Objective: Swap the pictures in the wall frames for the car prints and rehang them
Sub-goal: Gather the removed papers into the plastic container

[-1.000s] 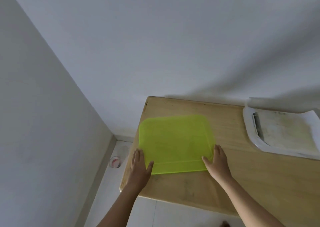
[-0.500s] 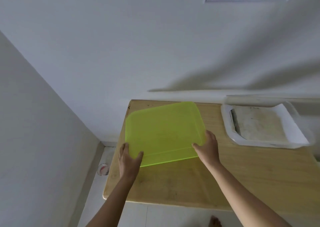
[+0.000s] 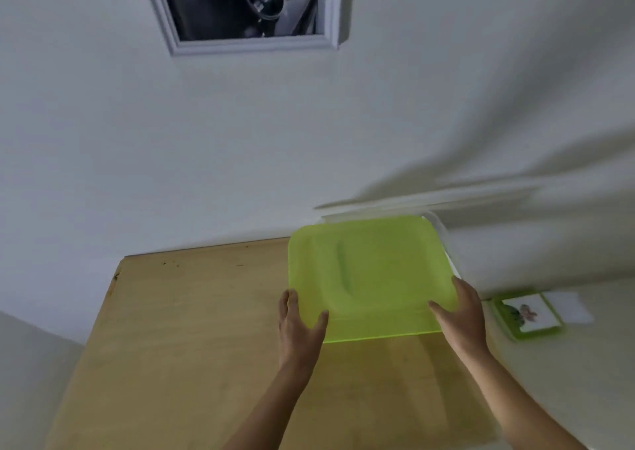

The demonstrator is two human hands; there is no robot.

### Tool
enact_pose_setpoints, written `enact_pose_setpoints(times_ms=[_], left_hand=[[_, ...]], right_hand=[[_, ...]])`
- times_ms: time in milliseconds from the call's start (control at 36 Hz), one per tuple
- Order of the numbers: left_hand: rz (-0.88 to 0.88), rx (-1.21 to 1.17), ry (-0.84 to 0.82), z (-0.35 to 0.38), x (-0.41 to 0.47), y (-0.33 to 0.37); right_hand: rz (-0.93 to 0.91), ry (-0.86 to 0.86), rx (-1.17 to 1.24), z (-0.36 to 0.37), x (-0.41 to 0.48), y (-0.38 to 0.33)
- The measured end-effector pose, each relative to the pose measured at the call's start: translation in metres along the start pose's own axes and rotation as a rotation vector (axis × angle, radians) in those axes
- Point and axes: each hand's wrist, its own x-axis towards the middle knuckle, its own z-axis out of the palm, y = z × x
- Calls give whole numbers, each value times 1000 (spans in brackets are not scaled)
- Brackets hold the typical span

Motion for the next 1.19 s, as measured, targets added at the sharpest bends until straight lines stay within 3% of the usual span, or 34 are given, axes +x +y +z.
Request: enact_pose_setpoints(times_ms=[306,528,778,1194], left_hand=[[24,13,34,68,17,27],[61,44,45,74,27,19],[-33,-21,0,70,49,25],[-41,-34,-1,73,49,12]], right_hand=[[-23,-103,-97,-22,72,45],[-89,-102,-85,-16,89,49],[-112,-213,58,-17,110,46],[-72,-171,-43,-6,130,53]])
